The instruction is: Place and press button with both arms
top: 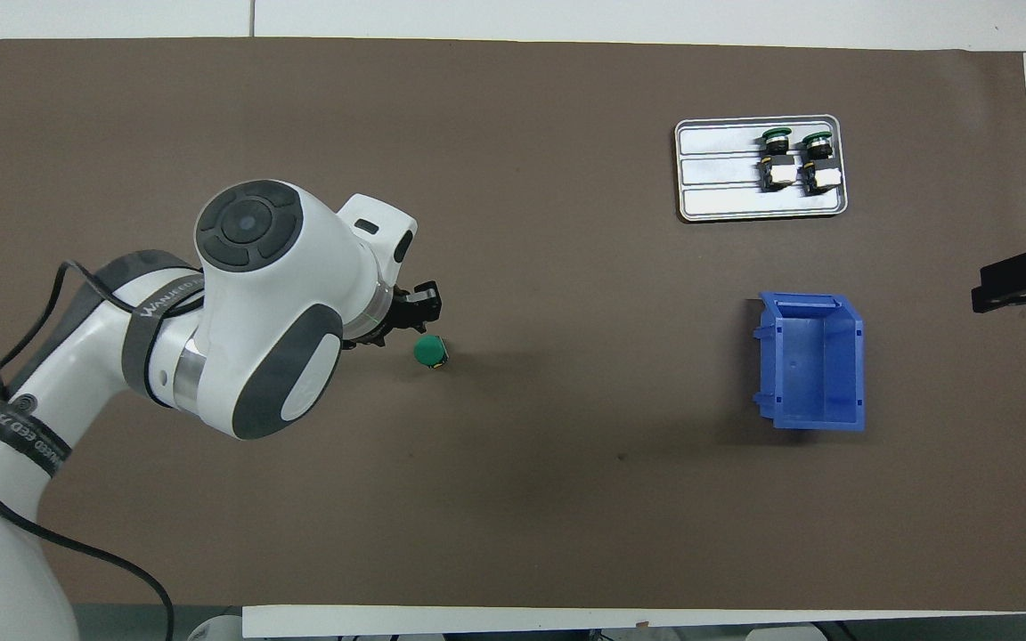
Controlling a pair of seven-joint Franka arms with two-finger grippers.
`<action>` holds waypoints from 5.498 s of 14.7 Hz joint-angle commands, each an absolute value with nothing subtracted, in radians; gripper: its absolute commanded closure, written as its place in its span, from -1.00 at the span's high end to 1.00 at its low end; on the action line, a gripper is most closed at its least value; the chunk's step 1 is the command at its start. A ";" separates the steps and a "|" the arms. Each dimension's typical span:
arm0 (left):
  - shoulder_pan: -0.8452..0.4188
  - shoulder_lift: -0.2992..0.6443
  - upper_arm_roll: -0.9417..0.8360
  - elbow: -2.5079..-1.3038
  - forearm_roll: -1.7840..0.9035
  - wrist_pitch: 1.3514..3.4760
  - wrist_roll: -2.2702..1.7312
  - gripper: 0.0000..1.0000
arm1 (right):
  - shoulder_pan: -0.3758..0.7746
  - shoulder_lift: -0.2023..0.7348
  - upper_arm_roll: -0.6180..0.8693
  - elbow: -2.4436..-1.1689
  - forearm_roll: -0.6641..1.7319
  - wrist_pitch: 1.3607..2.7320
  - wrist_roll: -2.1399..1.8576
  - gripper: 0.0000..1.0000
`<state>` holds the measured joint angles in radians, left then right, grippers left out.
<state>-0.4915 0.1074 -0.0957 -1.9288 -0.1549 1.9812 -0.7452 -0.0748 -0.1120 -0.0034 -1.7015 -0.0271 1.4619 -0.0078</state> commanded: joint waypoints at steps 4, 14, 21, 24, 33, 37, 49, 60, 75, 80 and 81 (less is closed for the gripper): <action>-0.338 0.049 -0.094 -1.861 -0.086 1.791 -0.611 0.99 | -0.003 -0.120 0.020 -1.674 0.046 1.453 -0.088 0.99; 0.003 0.025 -0.094 -1.663 -0.028 1.478 -0.174 0.99 | 0.575 0.308 0.021 -1.343 0.137 1.728 0.547 0.99; 0.023 0.008 -0.094 -1.604 -0.006 1.338 -0.143 0.99 | 0.736 0.465 0.032 -1.480 0.009 2.109 0.592 0.99; 0.023 0.006 -0.095 -1.612 0.055 1.341 -0.129 0.99 | 0.741 0.420 0.032 -1.630 0.002 2.229 0.543 0.99; 0.028 0.006 -0.094 -1.634 0.075 1.480 -0.015 0.99 | 0.756 0.456 0.032 -1.733 -0.018 2.339 0.466 0.99; 0.026 0.006 -0.094 -1.635 0.075 1.477 -0.031 1.00 | 0.756 0.454 0.037 -1.740 -0.015 2.341 0.468 0.84; 0.018 -0.012 -0.095 -1.654 0.071 1.470 -0.037 1.00 | 0.741 0.453 0.054 -1.642 -0.014 2.185 0.469 -1.00; 0.031 -0.014 -0.094 -1.641 0.063 1.470 -0.049 1.00 | 0.185 -0.133 0.046 -2.103 0.002 1.960 0.021 -1.00; -0.033 -0.020 -0.043 -1.643 0.063 1.477 -0.058 1.00 | -0.031 -0.143 0.043 -2.351 0.048 2.160 -0.040 -1.00; -0.049 -0.023 -0.025 -1.640 0.061 1.474 -0.052 1.00 | -0.037 -0.100 0.043 -2.373 0.048 2.221 -0.034 -1.00; -0.048 -0.026 -0.025 -1.640 0.061 1.473 -0.051 1.00 | -0.035 -0.095 0.043 -2.382 0.048 2.227 -0.031 -0.99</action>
